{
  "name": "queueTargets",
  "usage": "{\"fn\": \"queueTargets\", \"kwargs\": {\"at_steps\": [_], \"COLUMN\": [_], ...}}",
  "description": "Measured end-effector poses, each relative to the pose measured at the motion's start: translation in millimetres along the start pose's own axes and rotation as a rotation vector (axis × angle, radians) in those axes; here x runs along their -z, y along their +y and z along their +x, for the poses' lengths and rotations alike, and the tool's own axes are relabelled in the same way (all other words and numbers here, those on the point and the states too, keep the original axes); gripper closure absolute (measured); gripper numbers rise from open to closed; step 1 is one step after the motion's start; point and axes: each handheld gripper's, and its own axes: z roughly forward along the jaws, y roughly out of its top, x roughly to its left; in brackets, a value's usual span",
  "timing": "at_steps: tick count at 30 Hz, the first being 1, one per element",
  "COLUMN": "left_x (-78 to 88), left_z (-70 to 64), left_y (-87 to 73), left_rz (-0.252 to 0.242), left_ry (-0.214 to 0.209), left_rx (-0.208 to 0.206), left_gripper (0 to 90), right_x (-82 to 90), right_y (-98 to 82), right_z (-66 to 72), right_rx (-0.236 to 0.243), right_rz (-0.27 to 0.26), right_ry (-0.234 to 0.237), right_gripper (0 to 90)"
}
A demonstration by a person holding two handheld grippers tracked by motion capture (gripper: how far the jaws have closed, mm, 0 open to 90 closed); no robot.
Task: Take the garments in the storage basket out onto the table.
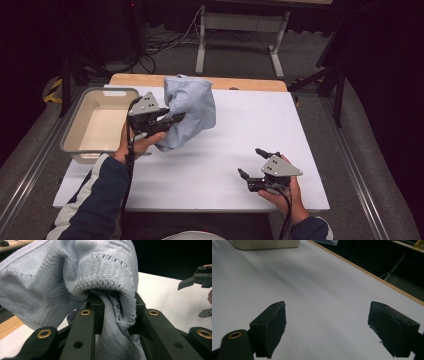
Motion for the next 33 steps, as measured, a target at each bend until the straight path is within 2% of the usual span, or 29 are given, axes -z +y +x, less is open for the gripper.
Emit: {"fn": "queueTargets", "kwargs": {"at_steps": [7,19,33], "left_x": [-12.7,-38.8,-65.0], "left_z": [-9.8,-25.2,-39.3], "left_y": [-6.9,-20.4,-36.7], "left_rz": [0.025,0.104,0.189], "left_ry": [-0.049,-0.126,-0.152], "left_rx": [0.000,-0.030,-0.043], "left_gripper": [72.7,72.1,69.7], "right_x": [1.1,1.9,2.5], "right_y": [0.5,1.3,1.3], "right_z": [-0.2,-0.3,-0.7], "right_rx": [-0.001,-0.002,0.001], "right_rz": [-0.002,-0.009,-0.008], "right_ry": [-0.001,0.002,0.002], "right_gripper": [15.8,15.7,15.7]}}
